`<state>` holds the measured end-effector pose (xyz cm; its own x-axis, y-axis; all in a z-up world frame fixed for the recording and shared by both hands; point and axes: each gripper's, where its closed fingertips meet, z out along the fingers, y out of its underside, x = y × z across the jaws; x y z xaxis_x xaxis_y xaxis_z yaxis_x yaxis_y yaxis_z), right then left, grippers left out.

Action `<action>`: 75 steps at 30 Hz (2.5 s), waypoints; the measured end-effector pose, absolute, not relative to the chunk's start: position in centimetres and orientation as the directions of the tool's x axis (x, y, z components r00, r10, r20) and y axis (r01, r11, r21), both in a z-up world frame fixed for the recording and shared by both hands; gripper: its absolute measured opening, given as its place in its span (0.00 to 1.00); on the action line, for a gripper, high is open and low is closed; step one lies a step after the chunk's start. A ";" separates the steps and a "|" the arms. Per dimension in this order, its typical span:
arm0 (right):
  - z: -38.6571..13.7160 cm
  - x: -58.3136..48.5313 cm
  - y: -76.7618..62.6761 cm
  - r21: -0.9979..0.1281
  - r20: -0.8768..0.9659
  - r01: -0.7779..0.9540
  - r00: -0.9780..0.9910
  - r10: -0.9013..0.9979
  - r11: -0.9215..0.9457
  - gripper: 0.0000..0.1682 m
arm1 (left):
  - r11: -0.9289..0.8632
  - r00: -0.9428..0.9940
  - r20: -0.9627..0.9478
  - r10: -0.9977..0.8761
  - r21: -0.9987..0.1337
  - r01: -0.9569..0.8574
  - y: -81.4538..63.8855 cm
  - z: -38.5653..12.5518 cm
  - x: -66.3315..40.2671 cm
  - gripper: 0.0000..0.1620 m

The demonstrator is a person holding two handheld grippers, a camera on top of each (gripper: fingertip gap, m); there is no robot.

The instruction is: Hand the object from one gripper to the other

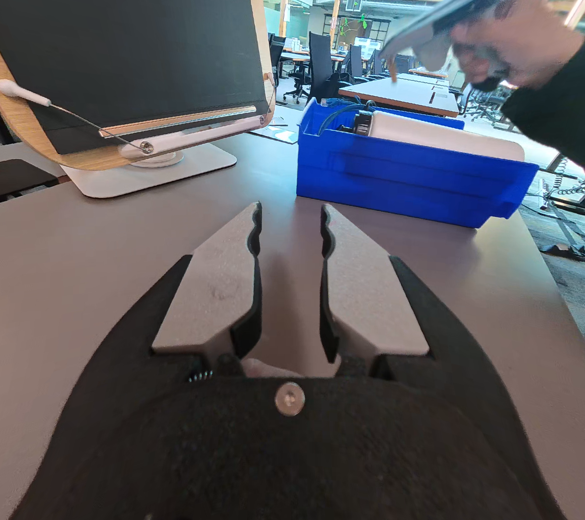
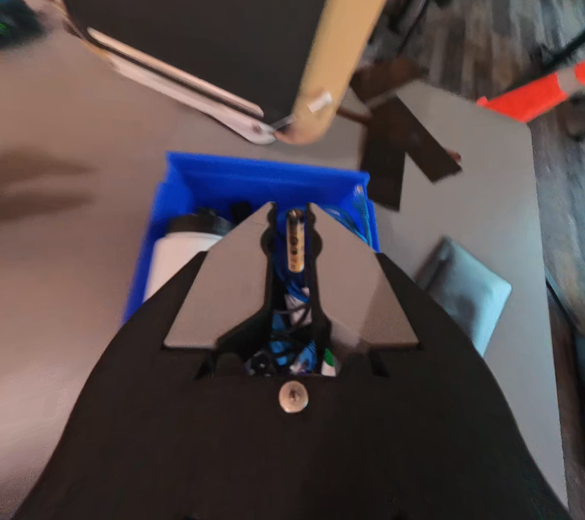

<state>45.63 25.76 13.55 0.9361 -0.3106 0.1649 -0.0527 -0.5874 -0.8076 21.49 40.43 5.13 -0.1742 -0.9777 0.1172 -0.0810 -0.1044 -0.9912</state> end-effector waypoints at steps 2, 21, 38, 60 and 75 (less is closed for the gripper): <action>10.3 48.0 24.6 -0.751 0.171 -0.106 0.922 -0.347 -0.652 0.28 | -0.098 -0.161 0.110 -0.981 -0.992 -0.078 40.7 5.1 21.5 0.19; 9.7 21.6 42.6 -0.928 -0.190 -0.128 0.970 0.149 -0.349 0.38 | 0.087 0.099 -0.104 -0.990 -0.983 -0.159 44.5 4.3 21.1 0.16; 0.9 25.5 47.7 -0.932 -0.066 -0.040 0.996 0.060 -0.361 0.41 | 0.111 0.195 -0.152 -0.969 -0.972 -0.207 46.7 3.6 21.0 0.24; 1.2 24.2 47.6 -0.925 -0.208 -0.152 0.970 0.127 -0.348 0.35 | 0.141 0.179 -0.180 -0.967 -0.968 -0.209 46.3 3.6 21.2 0.20; 1.5 23.8 47.6 -0.936 -0.183 -0.126 0.972 0.146 -0.330 0.28 | 0.141 0.182 -0.178 -0.967 -0.971 -0.195 46.5 3.8 21.2 0.17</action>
